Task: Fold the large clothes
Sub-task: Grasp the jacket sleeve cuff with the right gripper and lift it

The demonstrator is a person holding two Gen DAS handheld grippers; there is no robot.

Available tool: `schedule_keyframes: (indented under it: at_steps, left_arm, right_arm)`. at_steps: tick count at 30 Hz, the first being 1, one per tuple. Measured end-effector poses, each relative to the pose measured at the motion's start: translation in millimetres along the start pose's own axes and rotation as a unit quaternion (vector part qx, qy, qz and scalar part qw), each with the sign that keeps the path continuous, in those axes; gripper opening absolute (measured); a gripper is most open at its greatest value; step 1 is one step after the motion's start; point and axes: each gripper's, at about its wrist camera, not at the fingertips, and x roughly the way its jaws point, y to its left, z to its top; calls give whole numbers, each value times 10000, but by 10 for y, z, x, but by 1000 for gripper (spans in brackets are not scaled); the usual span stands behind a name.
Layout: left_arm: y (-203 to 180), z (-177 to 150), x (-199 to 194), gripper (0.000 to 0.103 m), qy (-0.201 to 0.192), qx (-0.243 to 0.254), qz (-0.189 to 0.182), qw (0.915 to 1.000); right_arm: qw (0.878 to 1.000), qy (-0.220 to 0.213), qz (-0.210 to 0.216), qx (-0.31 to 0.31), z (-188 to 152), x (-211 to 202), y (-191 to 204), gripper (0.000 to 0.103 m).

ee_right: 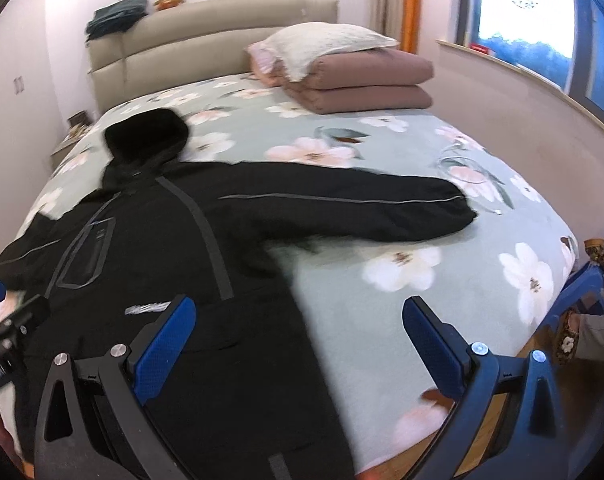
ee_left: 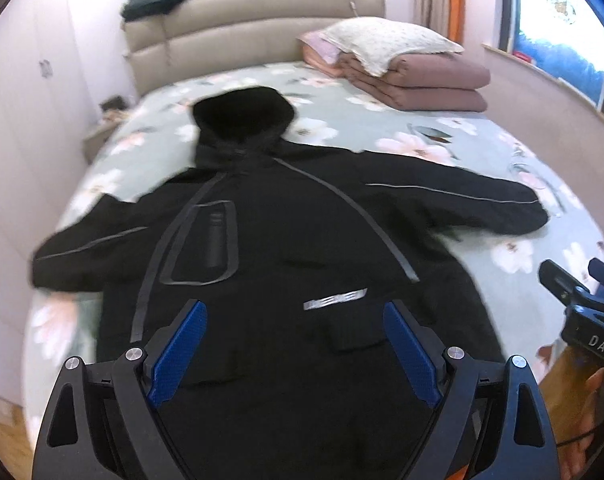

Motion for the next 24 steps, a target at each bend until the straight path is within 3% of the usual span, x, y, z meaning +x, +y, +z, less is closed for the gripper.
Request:
schedule_keyframes:
  at_steps: [5,7,9,12,15,20,24]
  left_arm:
    - [-478,302,561,91,99,192,-185,9996]
    - [-599,395,742,91,124,162,-305,9993]
    - [-728,507,1002,91,182,72,-407,9990]
    - [-932,669,1382,91,332,-50,-575,9978]
    - [-1128,816,1680,91,243,46,-575,9980]
    - [-1376,992,2151,91,170,208,-508,9983]
    - [-1441,1038,2421,91,268,179,-520,9981]
  right_arm:
    - [9991,-23,11,424,226,457,-928,102]
    - [9983,31,-54,582,327,686,-1268,91]
    - [9963,119,41,851,412,946,-1608,91]
    - [9896,194,195,1415,515,1374,-2173,90]
    - [9795,451,161,1957,580,1876,-2678,87]
    - [9681,837,191,2355,595,2594,-3090,78]
    - [9550,899,620,2756,599,3095,-3277,74]
